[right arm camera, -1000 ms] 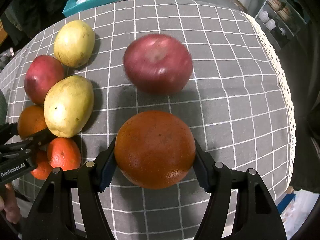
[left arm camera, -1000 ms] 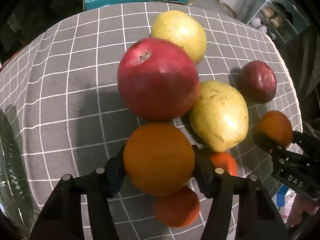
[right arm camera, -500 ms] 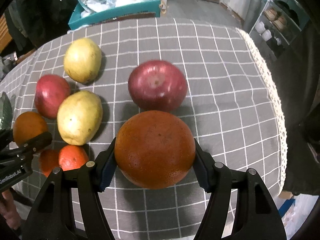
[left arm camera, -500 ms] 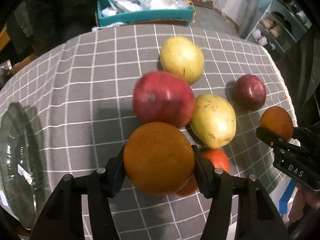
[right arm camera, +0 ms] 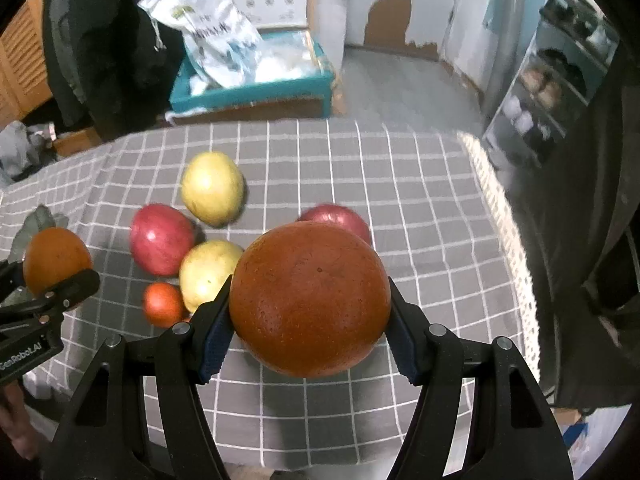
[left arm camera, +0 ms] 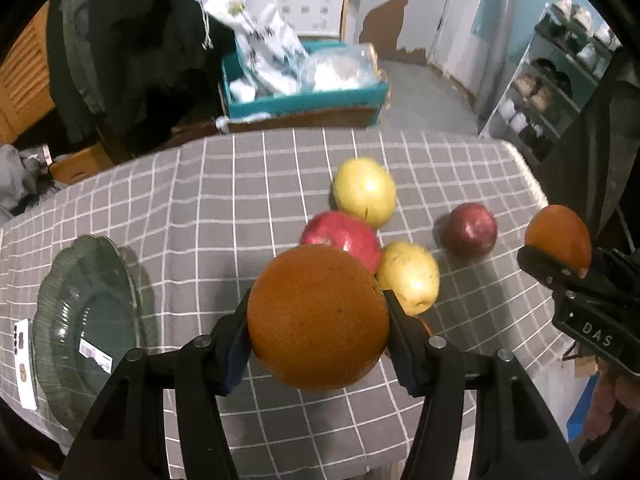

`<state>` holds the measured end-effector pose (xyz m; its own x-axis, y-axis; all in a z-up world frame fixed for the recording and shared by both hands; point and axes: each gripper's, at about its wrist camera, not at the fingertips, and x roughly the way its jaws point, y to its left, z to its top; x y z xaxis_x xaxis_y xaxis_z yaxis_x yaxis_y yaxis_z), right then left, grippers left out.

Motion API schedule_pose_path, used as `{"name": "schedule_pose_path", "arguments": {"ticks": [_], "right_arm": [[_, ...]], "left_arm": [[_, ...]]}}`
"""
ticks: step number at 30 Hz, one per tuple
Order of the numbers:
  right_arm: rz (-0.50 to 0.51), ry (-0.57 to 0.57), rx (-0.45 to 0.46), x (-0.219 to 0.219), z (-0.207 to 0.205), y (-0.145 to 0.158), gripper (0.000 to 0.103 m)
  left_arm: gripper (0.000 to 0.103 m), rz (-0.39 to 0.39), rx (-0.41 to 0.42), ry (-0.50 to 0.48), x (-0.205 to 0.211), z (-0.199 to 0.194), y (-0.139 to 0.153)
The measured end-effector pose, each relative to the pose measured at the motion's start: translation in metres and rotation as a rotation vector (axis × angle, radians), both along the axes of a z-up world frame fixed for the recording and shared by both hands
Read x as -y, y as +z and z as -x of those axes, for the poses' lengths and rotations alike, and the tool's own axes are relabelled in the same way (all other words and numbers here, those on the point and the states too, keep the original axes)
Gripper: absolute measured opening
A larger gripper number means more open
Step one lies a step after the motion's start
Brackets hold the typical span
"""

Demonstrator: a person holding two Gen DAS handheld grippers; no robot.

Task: Organize fruits
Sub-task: 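Carry the large orange with the right tool while the left tool carries the small orange toward the green bowl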

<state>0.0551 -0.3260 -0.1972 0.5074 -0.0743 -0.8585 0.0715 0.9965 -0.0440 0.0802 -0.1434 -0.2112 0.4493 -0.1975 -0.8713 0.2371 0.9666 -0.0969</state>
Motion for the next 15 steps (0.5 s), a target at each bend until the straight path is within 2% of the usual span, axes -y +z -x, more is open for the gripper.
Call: {"name": "schedule_pose_path", "arguments": {"ticks": [7, 15], "right_arm": [[0.001, 0.018, 0.087, -0.007, 0.008, 0.032, 0.067], [0.018, 0.042, 0.168, -0.017, 0.018, 0.060, 0.067]], "left_arm": [[0.061, 0.020, 0.093, 0.013, -0.013, 0.012, 0.039], [0.061, 0.037, 0.171, 0.029, -0.029, 0.024, 0.071]]}}
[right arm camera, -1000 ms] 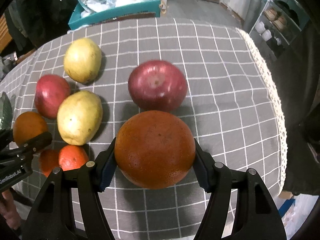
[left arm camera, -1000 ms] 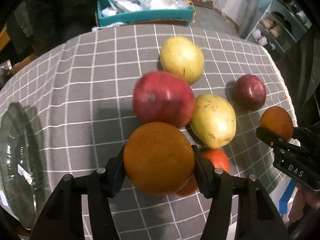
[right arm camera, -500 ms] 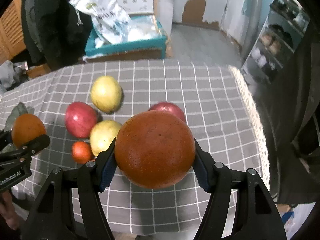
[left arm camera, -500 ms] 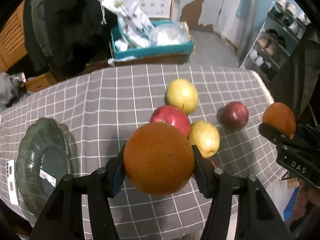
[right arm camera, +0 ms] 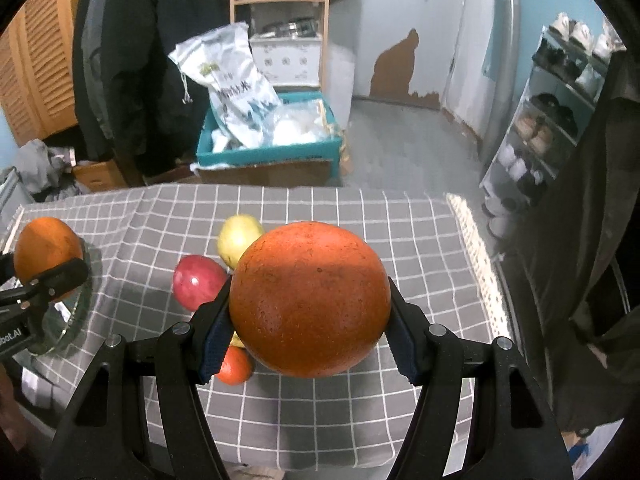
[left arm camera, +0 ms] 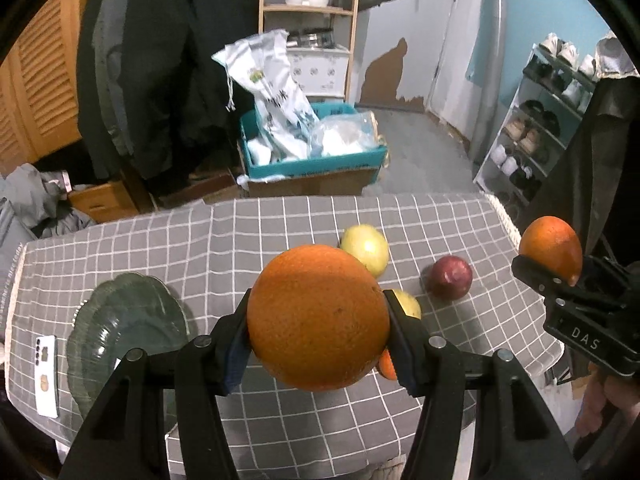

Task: Organize fruits
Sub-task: 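Carry the large orange with the right tool while the left tool carries the small orange toward the green bowl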

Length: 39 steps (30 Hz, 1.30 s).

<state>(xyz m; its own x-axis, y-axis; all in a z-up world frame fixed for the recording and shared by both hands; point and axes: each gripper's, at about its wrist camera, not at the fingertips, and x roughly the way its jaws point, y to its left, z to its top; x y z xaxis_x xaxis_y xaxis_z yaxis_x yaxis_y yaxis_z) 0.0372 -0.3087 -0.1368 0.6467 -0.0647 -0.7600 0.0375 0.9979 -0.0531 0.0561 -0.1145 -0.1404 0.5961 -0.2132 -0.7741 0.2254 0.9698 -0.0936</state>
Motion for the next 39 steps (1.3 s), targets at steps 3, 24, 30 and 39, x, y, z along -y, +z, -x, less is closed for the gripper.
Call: {"name": "schedule_pose_path", "arguments": {"ticks": [3, 24, 30, 39], "right_arm": [[-0.006, 0.009, 0.028, -0.004, 0.003, 0.011, 0.067], [-0.006, 0.067, 0.112, -0.042, 0.001, 0.050, 0.067], [-0.018, 0.115, 0.111, -0.072, -0.011, 0.055, 0.067], [-0.034, 0.201, 0.093, -0.124, -0.023, 0.055, 0.067]], "left_arm": [[0.061, -0.003, 0.027, 0.005, -0.004, 0.003, 0.009], [0.061, 0.029, 0.097, 0.080, -0.048, 0.006, 0.037], [0.061, 0.032, 0.095, 0.121, -0.071, 0.005, 0.035], [0.061, 0.038, 0.084, 0.203, -0.118, 0.003, 0.030]]}}
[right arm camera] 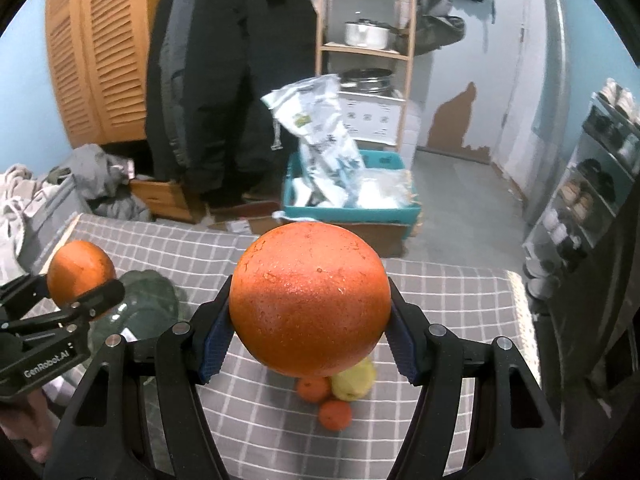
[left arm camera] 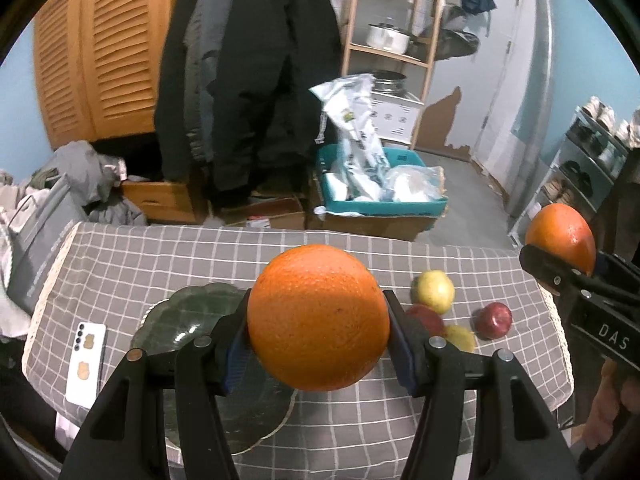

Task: Organize fruits
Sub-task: 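Carry the large orange with the right tool while the left tool carries the small orange toward the green bowl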

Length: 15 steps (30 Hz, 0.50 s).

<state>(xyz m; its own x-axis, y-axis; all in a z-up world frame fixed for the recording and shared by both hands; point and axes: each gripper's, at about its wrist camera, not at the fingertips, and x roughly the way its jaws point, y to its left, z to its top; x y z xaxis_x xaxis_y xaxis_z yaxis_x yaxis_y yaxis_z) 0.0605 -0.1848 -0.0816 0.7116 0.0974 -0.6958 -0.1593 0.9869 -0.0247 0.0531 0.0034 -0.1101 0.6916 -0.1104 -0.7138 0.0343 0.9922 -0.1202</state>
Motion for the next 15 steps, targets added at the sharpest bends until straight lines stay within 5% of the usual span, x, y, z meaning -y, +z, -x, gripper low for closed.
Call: {"name": "schedule_pose_path", "arguments": {"ticks": [15], "right_arm": [[-0.025, 0.159, -0.065, -0.092, -0.026, -0.019, 0.067]], "left_arm": [[0.061, 0.019, -0.059, 0.164, -0.083, -0.006, -0.024]]}}
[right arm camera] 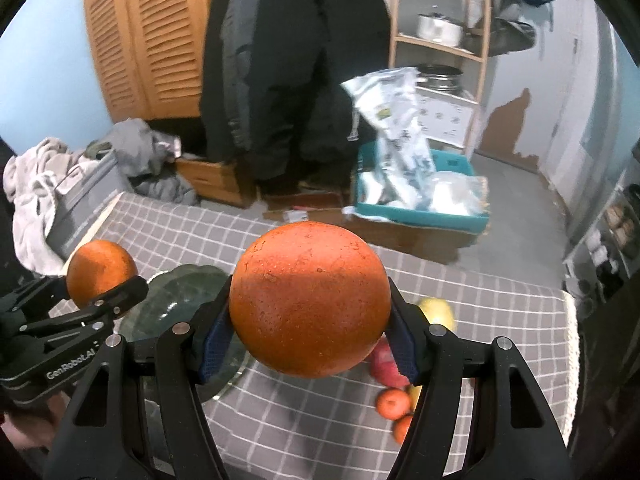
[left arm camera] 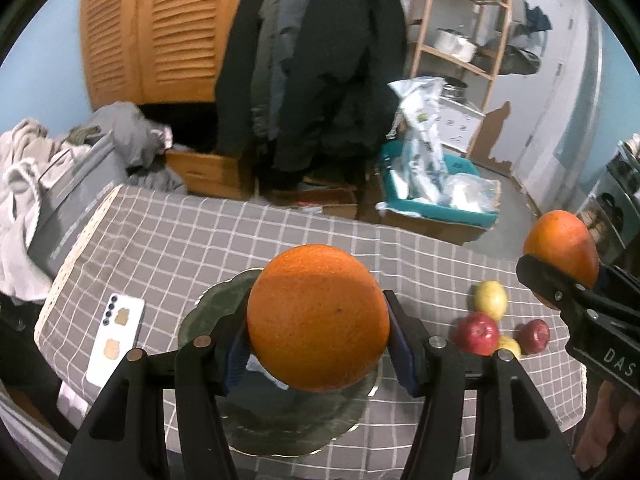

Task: Organize fruits
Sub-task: 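Carry the large orange with the right tool while the left tool carries the small orange toward the green bowl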

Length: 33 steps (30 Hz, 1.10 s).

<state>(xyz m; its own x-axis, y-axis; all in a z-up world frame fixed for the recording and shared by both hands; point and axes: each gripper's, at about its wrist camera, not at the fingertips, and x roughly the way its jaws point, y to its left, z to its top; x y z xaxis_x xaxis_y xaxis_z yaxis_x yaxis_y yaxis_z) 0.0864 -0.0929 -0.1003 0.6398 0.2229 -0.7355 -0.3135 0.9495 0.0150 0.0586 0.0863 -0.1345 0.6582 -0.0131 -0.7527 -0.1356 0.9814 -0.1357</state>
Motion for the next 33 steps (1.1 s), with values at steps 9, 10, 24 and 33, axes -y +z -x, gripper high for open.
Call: {"name": "schedule_pose_path", "arguments": {"ticks": [9, 10, 24, 33], "right_arm": [[0.002, 0.089, -0.054, -0.054, -0.012, -0.026, 0.067], [0.000, 0.096, -0.063, -0.059, -0.013, -0.029, 0.067], [0.010, 0.156, -0.244, -0.104, -0.035, -0.102, 0.067], [0.039, 0.152, -0.332, -0.111, -0.040, -0.141, 0.067]], "left_arm": [[0.061, -0.015, -0.072, 0.072, -0.038, -0.004, -0.031], [0.061, -0.016, -0.082, 0.080, -0.042, -0.005, -0.035], [0.061, 0.010, -0.257, 0.117, -0.068, -0.017, -0.106], [0.061, 0.011, -0.337, 0.131, -0.076, -0.018, -0.137]]}}
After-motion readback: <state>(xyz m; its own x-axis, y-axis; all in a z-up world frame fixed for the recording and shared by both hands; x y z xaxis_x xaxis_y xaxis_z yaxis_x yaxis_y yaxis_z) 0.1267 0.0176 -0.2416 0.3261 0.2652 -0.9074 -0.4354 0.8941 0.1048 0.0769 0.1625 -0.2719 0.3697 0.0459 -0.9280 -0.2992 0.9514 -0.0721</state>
